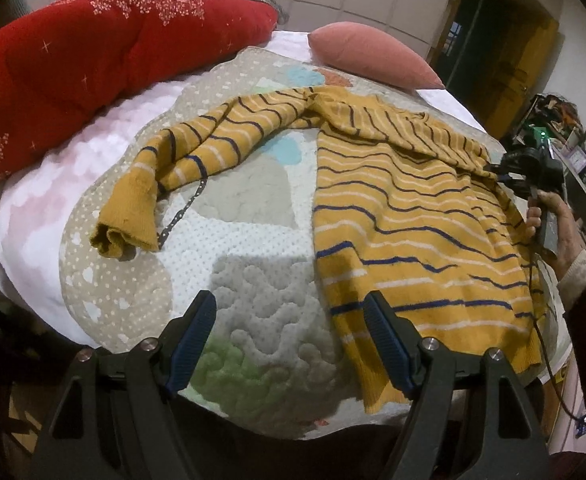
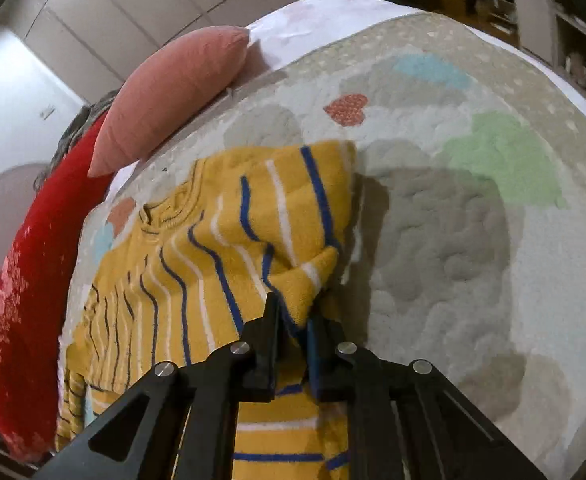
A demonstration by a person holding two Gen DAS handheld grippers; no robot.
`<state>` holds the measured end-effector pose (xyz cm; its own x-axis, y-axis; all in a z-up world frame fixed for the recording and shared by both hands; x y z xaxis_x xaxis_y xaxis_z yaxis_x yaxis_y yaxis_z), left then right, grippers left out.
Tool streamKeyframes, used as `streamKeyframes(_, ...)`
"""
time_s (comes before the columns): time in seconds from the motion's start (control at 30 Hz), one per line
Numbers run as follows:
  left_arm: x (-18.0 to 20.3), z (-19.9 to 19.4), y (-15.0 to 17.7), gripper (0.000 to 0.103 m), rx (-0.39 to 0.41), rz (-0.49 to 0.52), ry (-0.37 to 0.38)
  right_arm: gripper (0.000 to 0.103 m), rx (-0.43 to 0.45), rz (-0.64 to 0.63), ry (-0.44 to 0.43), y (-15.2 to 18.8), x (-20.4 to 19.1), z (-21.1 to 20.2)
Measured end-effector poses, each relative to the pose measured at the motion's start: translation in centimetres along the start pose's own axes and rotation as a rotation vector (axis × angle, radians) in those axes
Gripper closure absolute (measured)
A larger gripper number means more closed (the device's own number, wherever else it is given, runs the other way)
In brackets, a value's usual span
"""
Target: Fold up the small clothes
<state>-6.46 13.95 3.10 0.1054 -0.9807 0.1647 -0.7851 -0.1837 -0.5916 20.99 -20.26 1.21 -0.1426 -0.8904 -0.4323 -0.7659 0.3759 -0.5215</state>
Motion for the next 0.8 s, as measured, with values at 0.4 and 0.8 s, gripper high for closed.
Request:
streamKeyframes(0.4, 0.1, 0.7, -0.1, 0.028, -0.017, -0.021, 0.041, 0.073, 0.012, 0.056, 0.086, -0.4, 2.2, -2.8)
streamKeyframes(0.8, 2.0, 0.5, 1.0, 0.028, -0.010, 0.005, 0.084, 0.040, 0.057, -0.042, 0.022, 9.5, 3.2, -14.1)
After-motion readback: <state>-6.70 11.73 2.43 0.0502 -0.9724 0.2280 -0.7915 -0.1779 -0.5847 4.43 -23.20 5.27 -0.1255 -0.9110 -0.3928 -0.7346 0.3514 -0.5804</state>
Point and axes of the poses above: each gripper's, at about its wrist camera, not at the fingertips, and z roughly the way its jaws point, x to its right, y to its underside, the point moved 1 cm from there along z, roughly the way its jaws point, and after that the axes turned 2 degrees about -y, right-handed, at the moved point
